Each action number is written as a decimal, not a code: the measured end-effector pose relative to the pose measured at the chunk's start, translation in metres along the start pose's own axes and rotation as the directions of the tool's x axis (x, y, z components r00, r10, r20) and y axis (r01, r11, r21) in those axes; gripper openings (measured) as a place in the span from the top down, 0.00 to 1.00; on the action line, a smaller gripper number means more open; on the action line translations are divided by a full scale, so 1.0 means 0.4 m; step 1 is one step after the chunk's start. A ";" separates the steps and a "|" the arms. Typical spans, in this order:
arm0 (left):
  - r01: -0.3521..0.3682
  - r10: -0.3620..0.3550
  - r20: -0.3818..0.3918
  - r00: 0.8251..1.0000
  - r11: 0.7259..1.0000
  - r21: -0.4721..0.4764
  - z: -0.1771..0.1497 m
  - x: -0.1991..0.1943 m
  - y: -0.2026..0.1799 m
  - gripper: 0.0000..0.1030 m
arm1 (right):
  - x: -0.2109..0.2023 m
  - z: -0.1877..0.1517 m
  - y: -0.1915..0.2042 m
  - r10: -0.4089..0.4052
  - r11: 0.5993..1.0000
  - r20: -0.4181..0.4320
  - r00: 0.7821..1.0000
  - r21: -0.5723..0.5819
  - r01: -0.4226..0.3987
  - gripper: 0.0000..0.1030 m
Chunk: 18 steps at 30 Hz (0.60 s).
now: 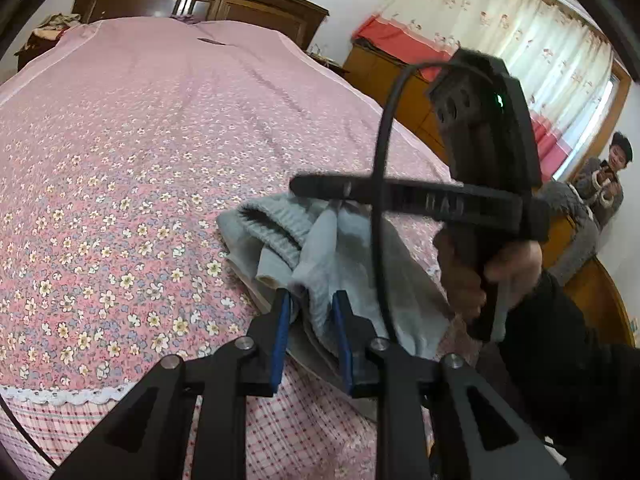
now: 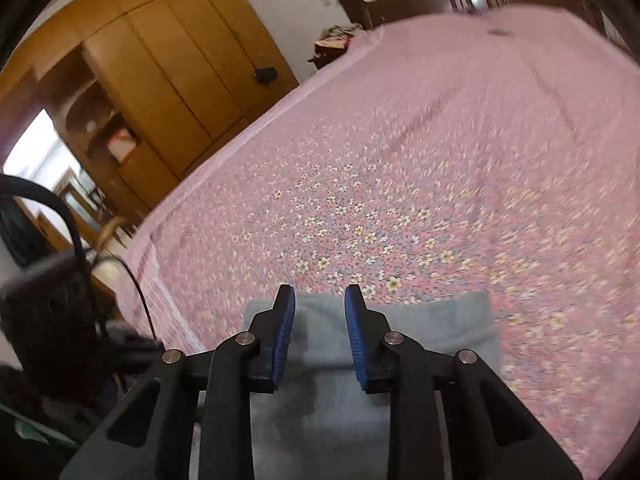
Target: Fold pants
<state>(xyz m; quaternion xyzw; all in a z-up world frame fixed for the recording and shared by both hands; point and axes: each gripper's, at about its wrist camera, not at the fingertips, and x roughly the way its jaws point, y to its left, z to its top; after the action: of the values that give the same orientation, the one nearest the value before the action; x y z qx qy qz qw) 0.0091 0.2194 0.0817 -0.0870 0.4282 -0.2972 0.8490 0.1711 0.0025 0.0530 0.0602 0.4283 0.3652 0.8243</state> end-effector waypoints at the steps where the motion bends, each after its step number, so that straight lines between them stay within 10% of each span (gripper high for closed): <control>1: -0.006 0.006 -0.004 1.000 1.000 -0.010 0.013 0.012 0.004 0.80 | 0.013 -0.004 0.003 0.002 1.000 -0.029 1.000 0.003 -0.002 0.73; 13: -0.043 0.037 0.067 0.997 0.995 0.091 -0.024 -0.034 -0.039 0.87 | 0.000 -0.054 -0.026 0.007 0.997 -0.101 0.995 0.072 0.000 0.73; 18: -0.069 0.063 0.087 0.994 0.995 0.069 -0.028 -0.051 -0.030 0.73 | -0.024 -0.071 -0.020 -0.004 1.000 -0.077 0.997 0.030 0.007 0.73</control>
<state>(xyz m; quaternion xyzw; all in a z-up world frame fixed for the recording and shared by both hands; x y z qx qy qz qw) -0.0140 0.2227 0.0932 -0.0545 0.3837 -0.2802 0.8782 0.1506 -0.0156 0.0384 0.0574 0.4655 0.3584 0.8072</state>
